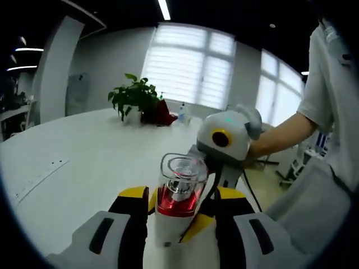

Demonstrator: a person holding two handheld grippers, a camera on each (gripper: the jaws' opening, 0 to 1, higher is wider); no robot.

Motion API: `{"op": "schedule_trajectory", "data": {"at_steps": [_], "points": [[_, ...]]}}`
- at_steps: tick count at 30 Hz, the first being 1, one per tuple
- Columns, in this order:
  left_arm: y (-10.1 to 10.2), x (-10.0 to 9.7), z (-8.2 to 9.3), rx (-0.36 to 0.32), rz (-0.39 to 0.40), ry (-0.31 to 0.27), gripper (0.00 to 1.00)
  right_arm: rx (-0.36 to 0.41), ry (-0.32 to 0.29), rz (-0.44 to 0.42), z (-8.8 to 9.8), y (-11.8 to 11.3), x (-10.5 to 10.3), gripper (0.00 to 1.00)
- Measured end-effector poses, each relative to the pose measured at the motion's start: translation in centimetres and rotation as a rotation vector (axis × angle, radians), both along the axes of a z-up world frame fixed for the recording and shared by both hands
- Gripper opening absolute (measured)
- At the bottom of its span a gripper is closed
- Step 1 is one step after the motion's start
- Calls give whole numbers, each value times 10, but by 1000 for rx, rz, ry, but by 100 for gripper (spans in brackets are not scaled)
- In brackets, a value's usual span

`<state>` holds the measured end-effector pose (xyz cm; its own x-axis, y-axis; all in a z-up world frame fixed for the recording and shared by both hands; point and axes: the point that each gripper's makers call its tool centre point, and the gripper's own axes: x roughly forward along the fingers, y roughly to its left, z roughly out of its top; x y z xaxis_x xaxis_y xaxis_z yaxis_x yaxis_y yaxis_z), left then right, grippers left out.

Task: Arrange the skincare products in the storage area until every visible bottle or jar stands upright without overlapping.

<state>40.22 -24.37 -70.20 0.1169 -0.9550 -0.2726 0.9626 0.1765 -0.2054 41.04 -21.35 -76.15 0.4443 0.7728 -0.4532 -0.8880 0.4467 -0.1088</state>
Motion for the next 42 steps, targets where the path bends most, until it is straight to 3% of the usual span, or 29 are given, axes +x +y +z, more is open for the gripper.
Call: {"op": "schedule_trajectory", "data": {"at_steps": [6, 9, 18, 21, 29, 36, 42], "points": [[7, -1, 8, 11, 25, -5, 43, 3, 4, -48, 0, -3, 1, 34], [11, -6, 11, 23, 47, -5, 46, 62, 24, -99, 6, -4, 2, 40], [29, -32, 25, 50, 111, 14, 53, 4, 23, -132, 7, -6, -17, 60], [36, -38, 26, 61, 139, 22, 57, 4, 32, -148, 9, -7, -22, 61], [70, -52, 19, 61, 244, 76, 68, 6, 46, -173, 18, -5, -44, 68], [106, -70, 17, 53, 363, 136, 70, 31, 50, -209, 30, -5, -61, 77], [135, -85, 16, 44, 437, 177, 72, 37, 59, -216, 34, -2, -76, 77]]}}
